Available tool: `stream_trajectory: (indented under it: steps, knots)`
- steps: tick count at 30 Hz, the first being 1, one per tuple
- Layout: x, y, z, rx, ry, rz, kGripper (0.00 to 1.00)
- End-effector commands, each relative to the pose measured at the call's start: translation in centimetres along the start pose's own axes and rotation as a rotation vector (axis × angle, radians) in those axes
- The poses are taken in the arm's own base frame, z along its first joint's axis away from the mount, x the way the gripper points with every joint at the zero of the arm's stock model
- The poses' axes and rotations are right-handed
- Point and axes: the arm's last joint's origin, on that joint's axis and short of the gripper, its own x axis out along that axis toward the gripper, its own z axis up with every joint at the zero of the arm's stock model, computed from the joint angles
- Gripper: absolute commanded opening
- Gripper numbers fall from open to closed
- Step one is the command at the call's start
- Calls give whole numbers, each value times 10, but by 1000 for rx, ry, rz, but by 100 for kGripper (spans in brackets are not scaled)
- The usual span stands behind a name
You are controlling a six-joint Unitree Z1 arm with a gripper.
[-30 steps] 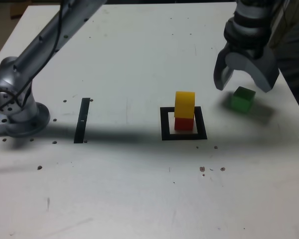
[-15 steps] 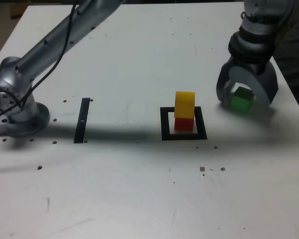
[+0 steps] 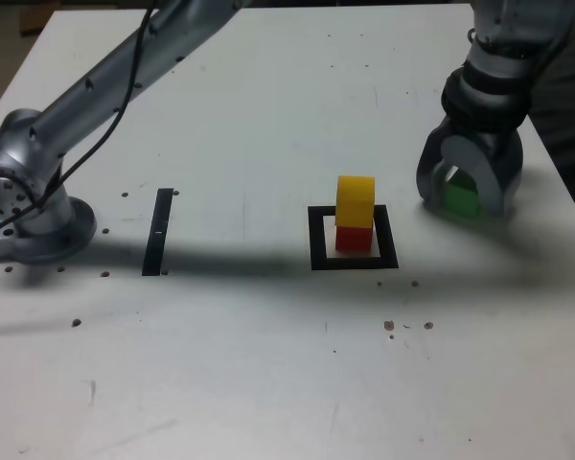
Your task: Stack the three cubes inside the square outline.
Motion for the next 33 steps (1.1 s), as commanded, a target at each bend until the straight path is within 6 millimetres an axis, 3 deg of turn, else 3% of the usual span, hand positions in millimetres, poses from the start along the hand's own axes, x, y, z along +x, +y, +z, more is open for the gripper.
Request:
stream_trajectory:
  steps: [1, 17, 33]
  knots:
    - [-3, -3, 0, 2, -1, 6, 30]
    - [-16, -7, -6, -5, 0, 17, 30]
    - [-90, -31, -55, -131, -10, 54, 30]
